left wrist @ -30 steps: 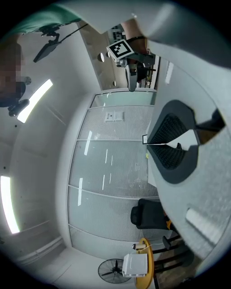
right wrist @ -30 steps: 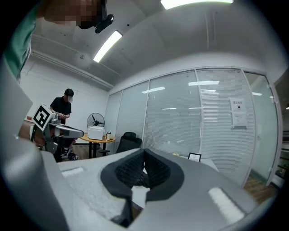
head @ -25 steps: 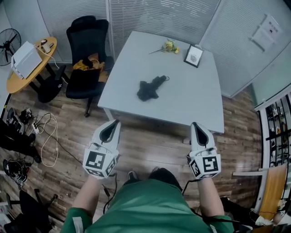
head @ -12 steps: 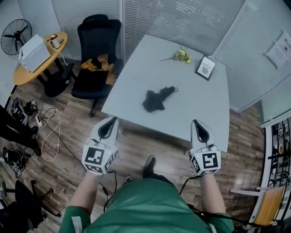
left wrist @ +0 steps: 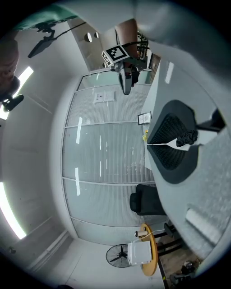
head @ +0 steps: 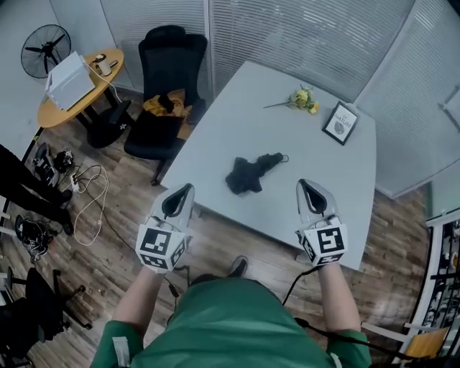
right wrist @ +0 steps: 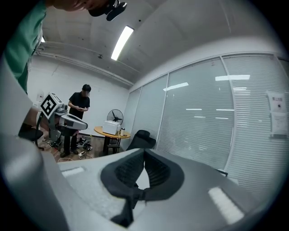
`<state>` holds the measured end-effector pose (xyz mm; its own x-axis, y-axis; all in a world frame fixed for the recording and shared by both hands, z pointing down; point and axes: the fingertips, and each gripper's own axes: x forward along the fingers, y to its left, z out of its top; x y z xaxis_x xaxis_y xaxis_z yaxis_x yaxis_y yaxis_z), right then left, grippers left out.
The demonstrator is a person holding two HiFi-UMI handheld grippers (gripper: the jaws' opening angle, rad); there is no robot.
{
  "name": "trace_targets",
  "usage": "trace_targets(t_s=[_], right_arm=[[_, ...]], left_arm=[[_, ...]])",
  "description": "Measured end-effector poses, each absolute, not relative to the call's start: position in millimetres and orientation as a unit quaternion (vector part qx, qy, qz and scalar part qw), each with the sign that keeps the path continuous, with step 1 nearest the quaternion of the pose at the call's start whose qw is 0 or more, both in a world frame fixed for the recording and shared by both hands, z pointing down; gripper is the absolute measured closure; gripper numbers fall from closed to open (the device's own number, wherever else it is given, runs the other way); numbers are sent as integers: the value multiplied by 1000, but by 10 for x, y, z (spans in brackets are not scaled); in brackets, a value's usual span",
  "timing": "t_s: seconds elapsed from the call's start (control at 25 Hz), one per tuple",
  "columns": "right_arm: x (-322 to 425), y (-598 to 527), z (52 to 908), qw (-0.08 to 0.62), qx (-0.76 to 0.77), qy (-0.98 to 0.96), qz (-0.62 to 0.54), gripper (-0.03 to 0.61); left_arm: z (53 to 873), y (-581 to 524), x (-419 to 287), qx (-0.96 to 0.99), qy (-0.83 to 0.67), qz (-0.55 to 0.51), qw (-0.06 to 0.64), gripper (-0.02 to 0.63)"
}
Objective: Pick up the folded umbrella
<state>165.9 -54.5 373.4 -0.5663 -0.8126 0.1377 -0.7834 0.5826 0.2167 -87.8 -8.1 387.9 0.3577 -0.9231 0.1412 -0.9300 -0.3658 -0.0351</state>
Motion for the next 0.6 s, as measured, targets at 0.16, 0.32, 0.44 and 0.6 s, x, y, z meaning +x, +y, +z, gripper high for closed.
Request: trace_targets(t_s=[0.16, 0.32, 0.44, 0.6], right_arm=[[1620, -721, 3820, 113, 410, -903, -59, 554], [1562, -892, 4017, 136, 367, -919, -54, 528], [1434, -978, 4155, 164, 331, -927, -60, 505], [1243, -1058, 4299, 199, 295, -932, -72, 487]], left_arm=[[3789, -176, -778, 817, -572, 73, 14, 600], [3811, -258, -737, 810, -581, 77, 14, 600], [3932, -287, -804, 806, -586, 79, 26, 600], [4101, -366, -968, 801, -591, 80, 47, 598]])
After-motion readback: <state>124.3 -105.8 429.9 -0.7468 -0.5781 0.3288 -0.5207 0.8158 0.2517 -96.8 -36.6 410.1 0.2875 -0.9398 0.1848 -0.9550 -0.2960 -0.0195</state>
